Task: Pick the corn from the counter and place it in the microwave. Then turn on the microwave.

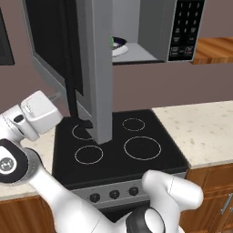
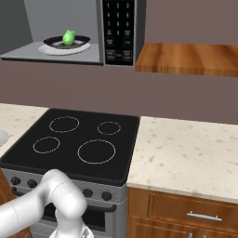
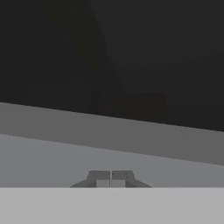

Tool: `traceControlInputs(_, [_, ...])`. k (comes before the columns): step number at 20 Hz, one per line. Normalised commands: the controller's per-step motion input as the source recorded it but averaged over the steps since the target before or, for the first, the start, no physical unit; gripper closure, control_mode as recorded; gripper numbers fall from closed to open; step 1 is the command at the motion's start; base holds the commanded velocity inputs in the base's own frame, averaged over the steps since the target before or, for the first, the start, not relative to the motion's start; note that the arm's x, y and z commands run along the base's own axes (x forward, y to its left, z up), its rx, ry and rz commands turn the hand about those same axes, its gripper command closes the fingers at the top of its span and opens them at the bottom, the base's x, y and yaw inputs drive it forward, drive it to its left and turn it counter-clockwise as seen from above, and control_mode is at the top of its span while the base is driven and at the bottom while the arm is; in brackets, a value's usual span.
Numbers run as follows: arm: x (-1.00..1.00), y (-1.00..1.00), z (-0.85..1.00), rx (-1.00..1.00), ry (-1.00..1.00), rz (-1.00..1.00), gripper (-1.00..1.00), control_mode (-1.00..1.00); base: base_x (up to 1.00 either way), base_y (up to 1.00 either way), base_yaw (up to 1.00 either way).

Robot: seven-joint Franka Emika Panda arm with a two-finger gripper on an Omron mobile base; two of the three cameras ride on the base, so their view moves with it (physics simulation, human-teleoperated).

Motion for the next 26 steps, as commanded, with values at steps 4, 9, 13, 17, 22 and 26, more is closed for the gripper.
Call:
traceControlInputs(4, [0.01, -0.25, 0.07, 0.00, -0.05, -0.03, 1.00, -1.00, 0.00, 0.00, 0.00])
traceControlInputs(9, [0.02, -0.28, 0.08, 0.00, -0.06, -0.02, 1.00, -1.00, 0.00, 0.00, 0.00])
traceControlInputs(13, [0.00, -0.29, 0.11, 0.00, -0.06, -0.02, 1.00, -1.00, 0.00, 0.00, 0.00])
traceControlInputs(17, [0.00, -0.29, 0.14, 0.00, -0.03, -0.02, 1.00, -1.00, 0.00, 0.00, 0.00])
traceControlInputs(22, [0.00, -0.32, 0.12, 0.00, -0.02, 0.00, 1.00, -1.00, 0.00, 0.00, 0.00])
traceControlInputs(26, [0.00, -0.34, 0.09, 0.00, -0.01, 0.00, 1.00, -1.00, 0.00, 0.00, 0.00])
